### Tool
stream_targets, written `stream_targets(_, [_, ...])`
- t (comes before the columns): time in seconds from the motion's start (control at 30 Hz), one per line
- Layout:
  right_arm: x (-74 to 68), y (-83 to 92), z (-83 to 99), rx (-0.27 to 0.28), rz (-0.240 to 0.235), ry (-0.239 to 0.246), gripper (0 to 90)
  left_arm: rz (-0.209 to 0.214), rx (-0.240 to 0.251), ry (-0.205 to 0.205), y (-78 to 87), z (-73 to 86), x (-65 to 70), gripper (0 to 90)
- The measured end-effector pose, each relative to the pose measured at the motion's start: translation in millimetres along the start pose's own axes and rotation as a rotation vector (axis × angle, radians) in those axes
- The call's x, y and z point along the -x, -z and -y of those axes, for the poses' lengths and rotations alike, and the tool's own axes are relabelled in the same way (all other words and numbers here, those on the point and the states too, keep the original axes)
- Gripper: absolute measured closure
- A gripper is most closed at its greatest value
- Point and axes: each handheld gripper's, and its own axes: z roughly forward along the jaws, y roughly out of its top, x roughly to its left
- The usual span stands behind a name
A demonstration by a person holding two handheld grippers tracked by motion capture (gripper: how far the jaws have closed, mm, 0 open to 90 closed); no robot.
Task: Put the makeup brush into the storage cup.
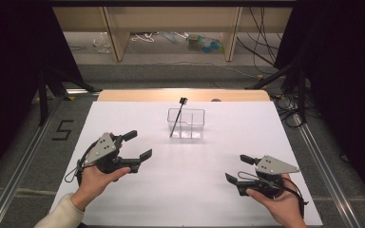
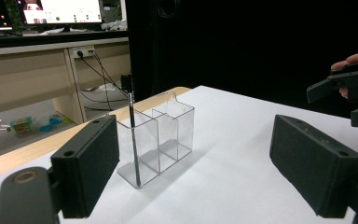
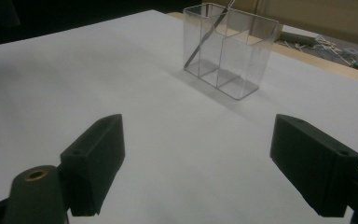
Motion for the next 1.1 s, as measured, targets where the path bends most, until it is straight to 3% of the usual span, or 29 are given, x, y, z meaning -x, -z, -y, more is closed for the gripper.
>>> stream_targets(0.3, [-0.4, -0.6, -0.2, 0.002, 0.001, 0.003, 19.0, -0.011, 0.006, 0.019, 16.0, 5.0, 4.4, 15.9])
stream_targets(0.37, [-0.8, -2.3, 0.3, 0.026, 0.0, 0.002, 19.0, -0.013, 0.005, 0.013, 19.3, 5.6, 4.8, 15.9])
stream_targets(0.47, [-0.5, -0.9, -0.1, 0.007, -0.001, 0.0, 18.9, -0.017, 0.006, 0.018, 24.8, 7.2, 6.0, 15.9])
stream_targets(1.1, [-0.4, -2.8, 0.5, 0.012, 0.0, -0.008, 18.9, -0.051, -0.016, 0.019, 48.0, 18.6, -0.8, 16.1])
